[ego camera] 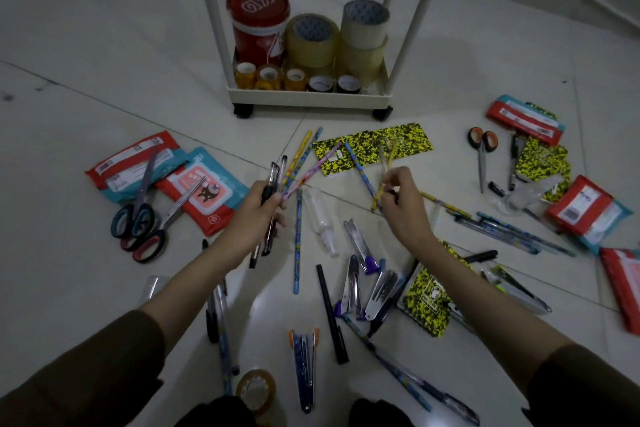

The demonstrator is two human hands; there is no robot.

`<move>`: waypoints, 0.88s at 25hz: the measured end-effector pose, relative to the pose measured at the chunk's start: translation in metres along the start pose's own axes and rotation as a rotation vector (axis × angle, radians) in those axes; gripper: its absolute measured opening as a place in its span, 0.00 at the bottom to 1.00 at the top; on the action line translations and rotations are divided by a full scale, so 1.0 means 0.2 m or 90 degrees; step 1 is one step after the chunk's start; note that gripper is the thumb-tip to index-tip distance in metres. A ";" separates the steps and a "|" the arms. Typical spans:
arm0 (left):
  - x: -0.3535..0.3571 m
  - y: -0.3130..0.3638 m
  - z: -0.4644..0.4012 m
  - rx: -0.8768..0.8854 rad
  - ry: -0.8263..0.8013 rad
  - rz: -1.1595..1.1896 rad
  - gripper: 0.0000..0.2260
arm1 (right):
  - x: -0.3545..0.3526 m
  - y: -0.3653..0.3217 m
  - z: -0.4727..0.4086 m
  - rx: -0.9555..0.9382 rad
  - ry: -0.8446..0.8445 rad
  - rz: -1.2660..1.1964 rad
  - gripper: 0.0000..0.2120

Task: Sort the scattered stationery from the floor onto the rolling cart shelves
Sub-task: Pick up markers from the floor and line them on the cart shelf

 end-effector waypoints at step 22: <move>-0.30 1.41 -0.37 0.274 0.067 0.168 0.18 | 0.15 -1.32 -0.59 -0.239 -0.075 -0.211 0.03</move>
Point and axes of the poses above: each hand's wrist, its own z-axis away from the middle knuckle, its own x-axis out of the palm, y = z × x, the point moved 9 cm from there along -z, towards the middle knuckle, and after that the axes turned 12 degrees about -z, right-handed, at the moved point
